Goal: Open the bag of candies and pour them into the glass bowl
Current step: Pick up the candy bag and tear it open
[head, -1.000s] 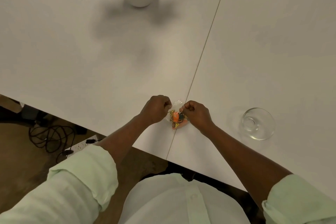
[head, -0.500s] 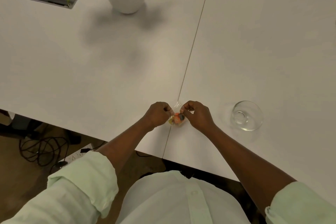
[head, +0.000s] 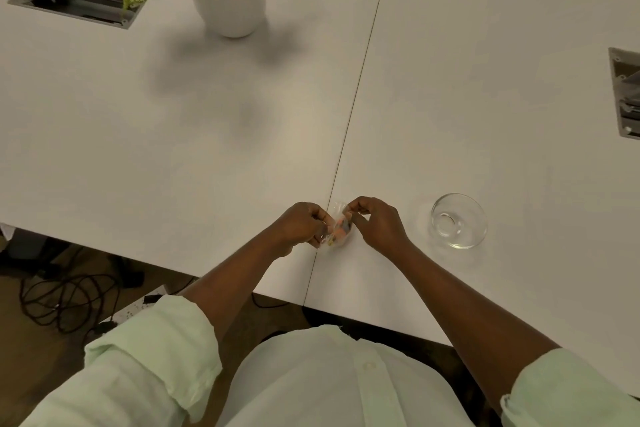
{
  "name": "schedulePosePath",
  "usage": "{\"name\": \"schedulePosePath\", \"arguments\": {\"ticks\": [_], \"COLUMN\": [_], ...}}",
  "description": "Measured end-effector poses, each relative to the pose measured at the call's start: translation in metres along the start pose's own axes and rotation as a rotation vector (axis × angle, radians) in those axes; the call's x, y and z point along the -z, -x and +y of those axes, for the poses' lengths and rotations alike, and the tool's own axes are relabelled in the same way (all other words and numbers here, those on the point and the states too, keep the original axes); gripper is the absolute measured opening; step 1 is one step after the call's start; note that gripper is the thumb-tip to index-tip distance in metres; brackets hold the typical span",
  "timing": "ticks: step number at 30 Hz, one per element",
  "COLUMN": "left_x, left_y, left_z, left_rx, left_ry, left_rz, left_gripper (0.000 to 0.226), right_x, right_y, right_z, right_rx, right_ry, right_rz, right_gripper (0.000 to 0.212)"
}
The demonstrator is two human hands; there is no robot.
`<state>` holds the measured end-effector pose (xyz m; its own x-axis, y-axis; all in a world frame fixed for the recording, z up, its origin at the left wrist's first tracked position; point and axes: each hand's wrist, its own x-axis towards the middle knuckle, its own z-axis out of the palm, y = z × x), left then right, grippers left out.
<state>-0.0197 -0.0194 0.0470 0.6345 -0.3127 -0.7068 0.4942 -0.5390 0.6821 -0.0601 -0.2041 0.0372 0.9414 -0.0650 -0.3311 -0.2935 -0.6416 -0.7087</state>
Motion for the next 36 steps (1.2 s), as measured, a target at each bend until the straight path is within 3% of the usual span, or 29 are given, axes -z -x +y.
{"name": "schedulePosePath", "arguments": {"ticks": [5, 9, 14, 24, 30, 36], "left_x": [-0.004, -0.012, -0.020, -0.018, -0.015, -0.018], "left_y": [0.000, -0.003, -0.006, -0.006, -0.007, -0.010], "left_z": [-0.002, -0.004, -0.006, -0.008, -0.006, -0.002], "left_rx": [-0.010, 0.004, -0.036, -0.018, 0.009, -0.037], "left_ry": [0.022, 0.058, 0.103, 0.237, 0.259, 0.201], "left_rz": [0.044, 0.096, 0.088, -0.042, -0.070, 0.005], "left_gripper": [0.008, 0.008, 0.017, 0.020, 0.009, 0.010], "right_x": [0.000, -0.002, -0.006, -0.005, -0.007, -0.009], "right_y": [0.002, 0.004, 0.010, 0.005, 0.003, 0.006], "right_z": [0.001, -0.004, -0.010, -0.001, 0.001, -0.004], "right_rx": [-0.015, -0.175, -0.348, -0.339, -0.345, -0.343], "right_ry": [-0.033, -0.140, -0.319, -0.438, -0.419, -0.435], "right_rz": [0.026, 0.089, -0.089, -0.168, -0.144, -0.189], "right_gripper": [0.014, 0.027, 0.044, 0.023, 0.023, 0.041]}}
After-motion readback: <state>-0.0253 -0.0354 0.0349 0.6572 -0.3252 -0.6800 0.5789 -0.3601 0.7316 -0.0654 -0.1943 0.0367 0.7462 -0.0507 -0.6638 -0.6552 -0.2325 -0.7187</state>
